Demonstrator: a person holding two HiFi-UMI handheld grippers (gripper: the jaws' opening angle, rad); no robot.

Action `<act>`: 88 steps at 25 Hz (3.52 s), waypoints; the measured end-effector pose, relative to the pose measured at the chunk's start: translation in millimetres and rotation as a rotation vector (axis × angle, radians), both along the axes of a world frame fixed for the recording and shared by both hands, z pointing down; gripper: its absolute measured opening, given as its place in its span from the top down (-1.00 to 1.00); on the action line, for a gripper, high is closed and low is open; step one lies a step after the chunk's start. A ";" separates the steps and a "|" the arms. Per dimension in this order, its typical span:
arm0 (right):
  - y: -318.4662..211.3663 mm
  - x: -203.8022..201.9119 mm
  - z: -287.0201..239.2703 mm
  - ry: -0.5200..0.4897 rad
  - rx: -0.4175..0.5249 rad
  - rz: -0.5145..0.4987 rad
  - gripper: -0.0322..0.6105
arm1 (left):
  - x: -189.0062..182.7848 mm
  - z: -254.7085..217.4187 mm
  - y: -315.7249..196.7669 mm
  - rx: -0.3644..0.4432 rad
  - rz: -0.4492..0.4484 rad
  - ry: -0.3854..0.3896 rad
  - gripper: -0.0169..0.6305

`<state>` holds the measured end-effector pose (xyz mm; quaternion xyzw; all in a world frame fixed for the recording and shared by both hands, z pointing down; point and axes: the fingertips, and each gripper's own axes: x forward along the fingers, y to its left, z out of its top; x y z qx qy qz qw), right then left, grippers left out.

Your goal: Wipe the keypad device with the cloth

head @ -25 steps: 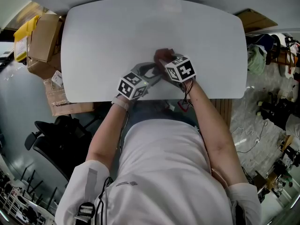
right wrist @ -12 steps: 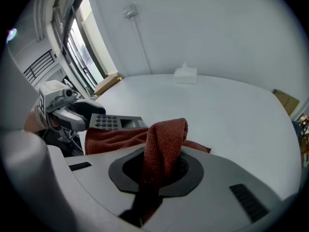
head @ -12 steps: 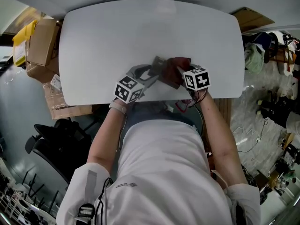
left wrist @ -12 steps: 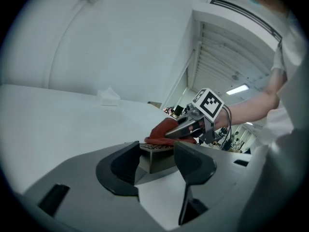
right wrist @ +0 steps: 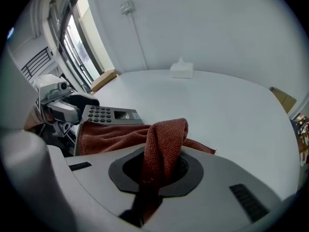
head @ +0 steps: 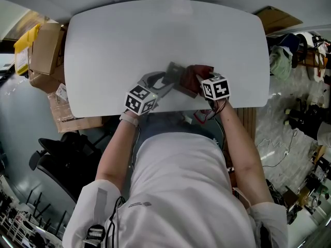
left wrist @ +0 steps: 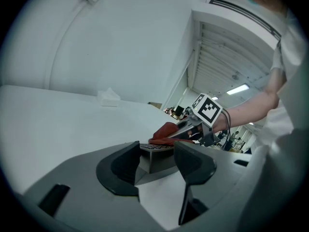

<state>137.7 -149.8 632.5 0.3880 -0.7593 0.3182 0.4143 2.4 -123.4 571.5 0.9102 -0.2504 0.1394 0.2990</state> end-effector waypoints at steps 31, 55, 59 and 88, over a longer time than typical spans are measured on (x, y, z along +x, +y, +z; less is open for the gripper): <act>-41.6 -112.1 1.8 0.082 -0.007 -0.316 0.74 | 4.4 0.5 2.4 -0.006 0.011 0.038 0.27; -38.6 -61.8 -84.8 -0.252 0.267 -0.068 0.73 | 0.5 -13.0 7.0 0.033 -0.167 -0.038 0.24; -12.5 -29.7 -119.6 -0.374 0.322 -0.041 0.73 | 1.9 -36.6 21.7 0.061 -0.263 -0.040 0.24; 216.8 -97.3 -277.6 -0.699 0.595 -0.179 0.73 | -44.6 -241.7 241.4 0.411 -0.520 0.031 0.91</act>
